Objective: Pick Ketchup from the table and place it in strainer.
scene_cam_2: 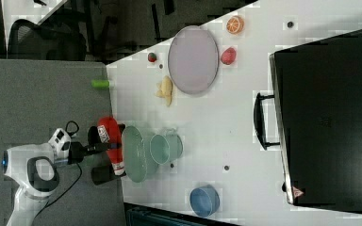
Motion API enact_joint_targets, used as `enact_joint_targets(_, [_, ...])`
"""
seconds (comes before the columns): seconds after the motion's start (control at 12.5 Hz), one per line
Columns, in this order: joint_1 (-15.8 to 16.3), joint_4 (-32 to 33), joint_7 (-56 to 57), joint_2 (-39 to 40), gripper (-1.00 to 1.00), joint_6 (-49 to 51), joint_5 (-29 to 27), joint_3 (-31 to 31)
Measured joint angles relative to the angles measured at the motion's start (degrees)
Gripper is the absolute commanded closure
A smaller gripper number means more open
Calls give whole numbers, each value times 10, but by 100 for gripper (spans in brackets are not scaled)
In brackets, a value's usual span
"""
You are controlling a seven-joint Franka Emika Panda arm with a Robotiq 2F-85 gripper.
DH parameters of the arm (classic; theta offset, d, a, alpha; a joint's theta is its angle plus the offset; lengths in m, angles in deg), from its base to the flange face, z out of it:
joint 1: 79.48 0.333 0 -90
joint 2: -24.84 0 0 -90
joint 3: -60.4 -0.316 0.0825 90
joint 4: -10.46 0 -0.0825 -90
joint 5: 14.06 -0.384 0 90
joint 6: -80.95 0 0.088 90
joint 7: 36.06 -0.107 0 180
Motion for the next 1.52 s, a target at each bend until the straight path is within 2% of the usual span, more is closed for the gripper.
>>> enact_joint_targets(0.64, [35, -2, -129, 163, -18, -153, 6, -17])
enact_joint_targets(0.72, [38, -1, -133, 184, -24, -159, 6, -16])
enact_joint_targets(0.96, [44, -1, -142, 223, -87, -173, 13, -5])
enact_joint_targets(1.04, [46, -1, -143, 225, -100, -177, 21, 1])
enact_joint_targets(1.28, [44, -1, -155, 213, -100, -194, 23, 5])
enact_joint_targets(1.52, [39, 2, -197, 153, -100, -174, 21, 13])
